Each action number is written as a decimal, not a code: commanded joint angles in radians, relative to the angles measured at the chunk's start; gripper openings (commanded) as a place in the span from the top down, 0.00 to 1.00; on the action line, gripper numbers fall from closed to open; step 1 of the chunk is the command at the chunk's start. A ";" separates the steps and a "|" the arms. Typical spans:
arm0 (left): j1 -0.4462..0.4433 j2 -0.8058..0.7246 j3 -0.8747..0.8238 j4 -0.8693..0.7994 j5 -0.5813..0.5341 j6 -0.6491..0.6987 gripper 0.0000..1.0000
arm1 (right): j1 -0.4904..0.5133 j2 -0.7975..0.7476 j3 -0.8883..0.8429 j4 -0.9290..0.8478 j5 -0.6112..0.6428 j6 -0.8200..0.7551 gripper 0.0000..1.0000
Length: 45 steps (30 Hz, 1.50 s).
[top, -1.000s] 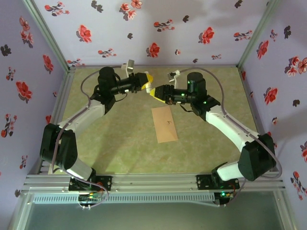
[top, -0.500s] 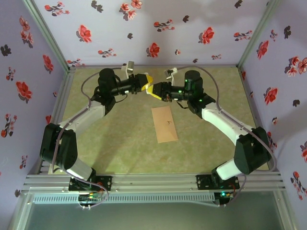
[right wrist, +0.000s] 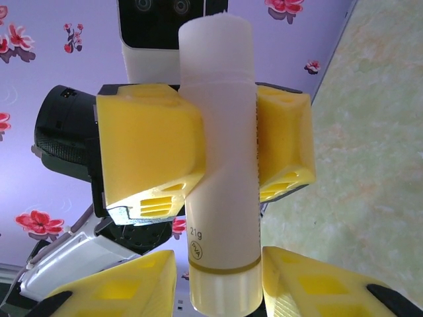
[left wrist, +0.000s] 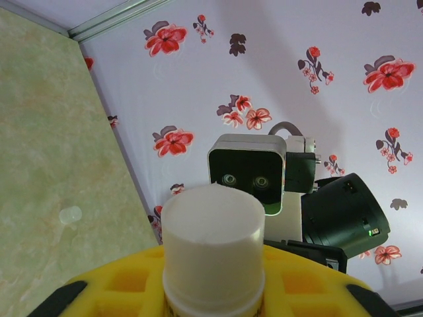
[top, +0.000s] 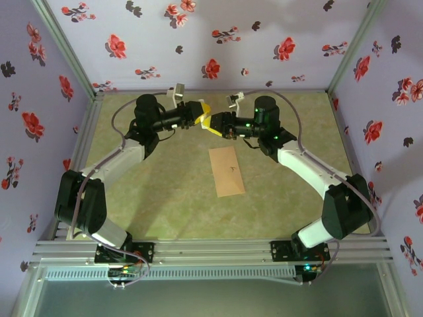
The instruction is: Place the letter into the envelope and seal it
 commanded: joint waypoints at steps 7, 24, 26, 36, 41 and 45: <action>0.003 -0.018 0.013 0.027 0.013 0.000 1.00 | 0.007 -0.001 0.017 0.015 -0.031 -0.005 0.70; -0.064 -0.035 0.068 -0.272 -0.097 0.129 1.00 | 0.150 0.012 0.228 -0.512 0.403 -0.420 0.81; -0.082 -0.037 0.077 -0.302 -0.117 0.131 1.00 | 0.187 0.023 0.252 -0.544 0.488 -0.462 0.82; -0.137 -0.033 0.113 -0.374 -0.166 0.134 1.00 | 0.369 0.085 0.299 -0.550 0.820 -0.637 0.83; -0.136 -0.028 0.119 -0.381 -0.165 0.155 1.00 | 0.393 0.109 0.302 -0.540 0.851 -0.649 0.83; -0.130 -0.022 0.123 -0.412 -0.166 0.209 1.00 | 0.378 0.076 0.279 -0.546 0.872 -0.643 0.74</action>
